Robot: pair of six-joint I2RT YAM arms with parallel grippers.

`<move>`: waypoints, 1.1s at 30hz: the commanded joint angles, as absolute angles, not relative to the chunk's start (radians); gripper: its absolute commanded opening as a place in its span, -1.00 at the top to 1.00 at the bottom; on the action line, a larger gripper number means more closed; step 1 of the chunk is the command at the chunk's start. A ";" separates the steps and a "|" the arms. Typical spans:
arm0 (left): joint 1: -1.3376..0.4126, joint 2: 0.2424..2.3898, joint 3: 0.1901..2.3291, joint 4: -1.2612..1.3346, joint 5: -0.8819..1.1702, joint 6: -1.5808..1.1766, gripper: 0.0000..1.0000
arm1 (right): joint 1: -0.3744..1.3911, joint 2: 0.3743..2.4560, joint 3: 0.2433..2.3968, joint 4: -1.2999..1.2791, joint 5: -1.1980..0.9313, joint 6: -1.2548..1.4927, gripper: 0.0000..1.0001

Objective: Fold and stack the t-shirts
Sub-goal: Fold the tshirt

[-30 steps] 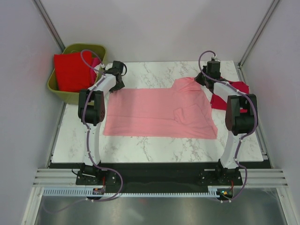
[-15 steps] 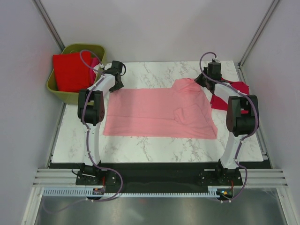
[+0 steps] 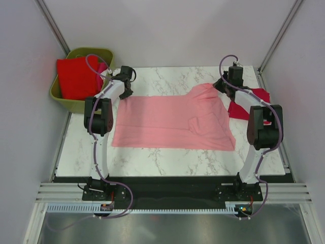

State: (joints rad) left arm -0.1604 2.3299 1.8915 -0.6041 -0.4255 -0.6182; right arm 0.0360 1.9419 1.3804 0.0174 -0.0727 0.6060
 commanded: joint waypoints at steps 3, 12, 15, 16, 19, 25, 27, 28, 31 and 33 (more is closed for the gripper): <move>-0.115 2.322 1.902 -0.592 -0.468 -0.692 0.52 | 0.032 1.908 1.379 0.055 -0.086 0.606 1.00; -0.124 2.299 1.873 -0.588 -0.479 -0.695 0.95 | 0.029 1.884 1.391 0.003 -0.084 0.588 1.00; -0.143 2.287 1.858 -0.577 -0.506 -0.684 0.95 | 0.020 1.867 1.390 -0.037 -0.084 0.584 1.00; -0.155 2.286 1.855 -0.575 -0.514 -0.680 0.96 | 0.018 1.855 1.387 -0.049 -0.086 0.581 1.00; -0.175 2.267 1.836 -0.562 -0.544 -0.673 0.95 | 0.011 1.829 1.378 -0.066 -0.095 0.581 1.00; -0.193 2.227 1.790 -0.516 -0.542 -0.664 0.96 | 0.008 1.789 1.371 -0.109 -0.109 0.566 1.00; -0.198 2.200 1.772 -0.494 -0.534 -0.649 0.95 | 0.003 1.776 1.367 -0.113 -0.115 0.566 1.00; -0.205 2.192 1.749 -0.459 -0.534 -0.640 0.95 | 0.003 1.775 1.364 -0.115 -0.118 0.565 1.00; -0.219 2.158 1.700 -0.413 -0.543 -0.614 0.96 | 0.003 1.769 1.358 -0.121 -0.133 0.568 1.00; -0.221 2.142 1.686 -0.400 -0.540 -0.614 0.95 | 0.003 1.764 1.353 -0.124 -0.140 0.566 1.00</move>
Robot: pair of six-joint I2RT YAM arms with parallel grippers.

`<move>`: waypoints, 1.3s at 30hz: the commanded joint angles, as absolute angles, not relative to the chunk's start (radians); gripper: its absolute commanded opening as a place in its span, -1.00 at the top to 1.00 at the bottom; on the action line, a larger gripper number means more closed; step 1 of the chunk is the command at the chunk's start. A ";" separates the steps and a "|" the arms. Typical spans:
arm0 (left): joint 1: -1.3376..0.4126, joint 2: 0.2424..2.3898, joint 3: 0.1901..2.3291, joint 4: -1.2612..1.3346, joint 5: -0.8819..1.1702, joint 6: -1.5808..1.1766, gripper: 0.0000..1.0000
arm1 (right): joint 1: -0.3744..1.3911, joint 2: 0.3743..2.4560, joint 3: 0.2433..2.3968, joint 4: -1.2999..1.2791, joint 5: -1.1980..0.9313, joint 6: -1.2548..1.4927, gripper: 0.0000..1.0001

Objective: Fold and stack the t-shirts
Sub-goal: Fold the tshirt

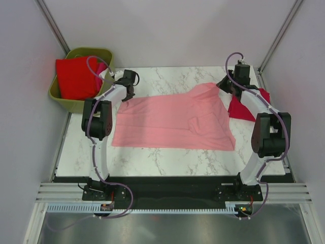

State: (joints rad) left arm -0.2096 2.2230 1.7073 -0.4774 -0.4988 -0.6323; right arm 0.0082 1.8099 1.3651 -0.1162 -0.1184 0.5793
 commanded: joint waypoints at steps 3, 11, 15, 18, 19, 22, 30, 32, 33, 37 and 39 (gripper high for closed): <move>-0.221 2.109 1.646 -0.384 -0.538 -0.618 0.95 | 0.005 1.755 1.347 -0.133 -0.143 0.568 1.00; -0.222 2.008 1.540 -0.328 -0.555 -0.614 0.96 | 0.005 1.724 1.316 -0.144 -0.161 0.569 1.00; -0.222 1.947 1.470 -0.295 -0.561 -0.612 0.95 | 0.005 1.684 1.302 -0.166 -0.161 0.561 1.00; -0.222 1.905 1.430 -0.284 -0.560 -0.615 0.95 | 0.005 1.645 1.289 -0.187 -0.155 0.555 1.00; -0.221 1.895 1.418 -0.278 -0.560 -0.620 0.95 | 0.005 1.635 1.284 -0.193 -0.153 0.551 1.00; -0.222 1.847 1.356 -0.238 -0.558 -0.627 0.95 | 0.005 1.594 1.264 -0.227 -0.138 0.537 1.00; -0.222 1.709 1.172 -0.117 -0.554 -0.623 0.95 | 0.005 1.474 1.174 -0.256 -0.127 0.520 1.00; -0.222 1.671 1.141 -0.092 -0.554 -0.623 0.95 | 0.005 1.431 1.140 -0.258 -0.118 0.518 1.00; -0.222 1.657 1.114 -0.068 -0.549 -0.621 0.95 | 0.003 1.416 1.132 -0.265 -0.111 0.520 1.00; -0.221 1.625 1.074 -0.023 -0.519 -0.603 0.95 | 0.005 1.355 1.085 -0.290 -0.077 0.509 1.00; -0.222 1.623 1.066 -0.021 -0.506 -0.601 0.95 | 0.005 1.325 1.069 -0.301 -0.048 0.506 1.00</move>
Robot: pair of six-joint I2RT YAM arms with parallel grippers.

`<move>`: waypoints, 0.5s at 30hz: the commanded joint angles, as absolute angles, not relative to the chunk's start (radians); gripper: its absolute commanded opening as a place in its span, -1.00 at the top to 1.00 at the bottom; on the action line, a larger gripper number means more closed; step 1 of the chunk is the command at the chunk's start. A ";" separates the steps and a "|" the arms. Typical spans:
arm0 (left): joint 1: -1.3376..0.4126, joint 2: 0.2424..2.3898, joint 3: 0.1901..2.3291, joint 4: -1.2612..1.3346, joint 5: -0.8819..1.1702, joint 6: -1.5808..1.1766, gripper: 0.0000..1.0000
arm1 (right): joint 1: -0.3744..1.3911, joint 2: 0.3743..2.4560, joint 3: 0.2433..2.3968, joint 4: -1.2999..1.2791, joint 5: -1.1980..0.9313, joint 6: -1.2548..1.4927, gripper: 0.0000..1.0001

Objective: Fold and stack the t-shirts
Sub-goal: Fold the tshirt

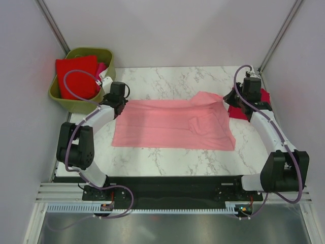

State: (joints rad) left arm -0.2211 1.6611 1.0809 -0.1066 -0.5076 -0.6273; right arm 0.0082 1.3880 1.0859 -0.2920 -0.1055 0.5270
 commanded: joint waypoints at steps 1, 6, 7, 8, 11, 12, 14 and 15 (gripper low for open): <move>-0.222 1.623 1.063 -0.021 -0.502 -0.603 0.95 | 0.005 1.319 1.056 -0.302 -0.040 0.503 1.00; -0.224 1.605 1.031 -0.011 -0.491 -0.615 0.95 | -0.026 1.296 1.029 -0.316 -0.029 0.503 1.00; -0.225 1.598 1.025 -0.006 -0.489 -0.612 0.95 | -0.028 1.293 1.022 -0.316 -0.028 0.503 1.00; -0.227 1.594 1.016 -0.005 -0.491 -0.614 0.96 | -0.028 1.283 1.017 -0.316 -0.023 0.505 1.00; -0.227 1.579 1.000 -0.006 -0.491 -0.611 0.95 | -0.028 1.256 0.994 -0.319 -0.017 0.506 1.00; -0.230 1.569 0.994 -0.006 -0.489 -0.611 0.95 | -0.028 1.250 0.985 -0.319 -0.015 0.506 1.00; -0.232 1.560 0.979 -0.006 -0.494 -0.611 0.95 | -0.028 1.229 0.960 -0.319 -0.014 0.506 1.00; -0.233 1.552 0.971 -0.005 -0.494 -0.612 0.95 | -0.028 1.221 0.942 -0.319 -0.014 0.508 1.00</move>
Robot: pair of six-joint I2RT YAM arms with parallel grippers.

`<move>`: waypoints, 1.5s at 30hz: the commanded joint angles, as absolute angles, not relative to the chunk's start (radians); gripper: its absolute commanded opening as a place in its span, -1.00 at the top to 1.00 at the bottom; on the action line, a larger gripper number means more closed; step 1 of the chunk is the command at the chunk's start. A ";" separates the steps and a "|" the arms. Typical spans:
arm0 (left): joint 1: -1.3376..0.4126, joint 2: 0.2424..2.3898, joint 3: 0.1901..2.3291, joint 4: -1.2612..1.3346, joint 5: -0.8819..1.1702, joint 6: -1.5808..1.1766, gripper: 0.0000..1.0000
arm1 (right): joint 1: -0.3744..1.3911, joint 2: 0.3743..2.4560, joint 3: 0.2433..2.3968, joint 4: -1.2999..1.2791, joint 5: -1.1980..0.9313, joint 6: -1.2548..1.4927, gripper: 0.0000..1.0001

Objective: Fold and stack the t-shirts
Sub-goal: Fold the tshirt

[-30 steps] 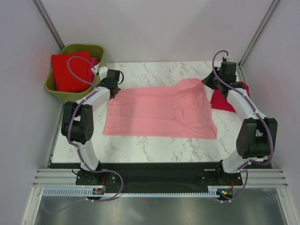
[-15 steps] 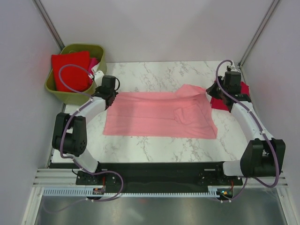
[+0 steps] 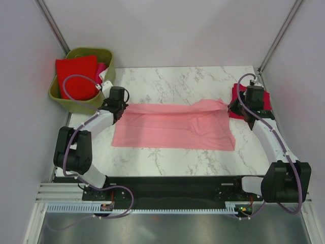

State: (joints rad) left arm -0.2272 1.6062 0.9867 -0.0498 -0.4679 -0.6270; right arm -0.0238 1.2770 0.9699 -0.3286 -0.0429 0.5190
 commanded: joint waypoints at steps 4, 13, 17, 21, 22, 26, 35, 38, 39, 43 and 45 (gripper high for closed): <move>-0.241 1.514 0.936 0.031 -0.492 -0.617 0.96 | -0.028 1.166 0.904 -0.319 -0.008 0.511 1.00; -0.259 1.442 0.844 0.046 -0.506 -0.629 0.95 | -0.028 1.028 0.819 -0.334 -0.006 0.515 1.00; -0.264 1.396 0.802 0.060 -0.520 -0.624 0.95 | -0.028 0.983 0.789 -0.345 -0.015 0.520 1.00; -0.273 1.375 0.793 0.061 -0.538 -0.615 0.95 | -0.028 0.963 0.749 -0.345 -0.041 0.526 1.00; -0.273 1.370 0.790 0.060 -0.548 -0.617 0.95 | -0.028 0.957 0.741 -0.345 -0.047 0.526 1.00; -0.273 1.333 0.766 0.063 -0.568 -0.620 0.95 | -0.028 0.940 0.703 -0.345 -0.061 0.525 1.00; -0.278 1.289 0.687 0.063 -0.563 -0.652 0.95 | -0.028 0.876 0.635 -0.344 -0.098 0.552 1.00; -0.279 1.282 0.661 0.066 -0.554 -0.672 0.95 | -0.026 0.833 0.598 -0.345 -0.112 0.571 1.00; -0.282 1.279 0.654 0.067 -0.551 -0.681 0.95 | -0.026 0.822 0.577 -0.344 -0.123 0.587 1.00; -0.294 1.263 0.615 0.069 -0.539 -0.703 0.69 | -0.026 0.734 0.517 -0.345 -0.133 0.618 0.87; -0.304 1.241 0.598 0.069 -0.534 -0.715 0.28 | -0.028 0.691 0.473 -0.341 -0.135 0.641 0.68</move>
State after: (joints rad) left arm -0.2909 1.2877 0.6189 0.0319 -0.5140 -0.6575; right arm -0.0238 0.7498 0.5148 -0.3626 -0.1200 0.5961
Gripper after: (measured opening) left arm 0.247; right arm 0.118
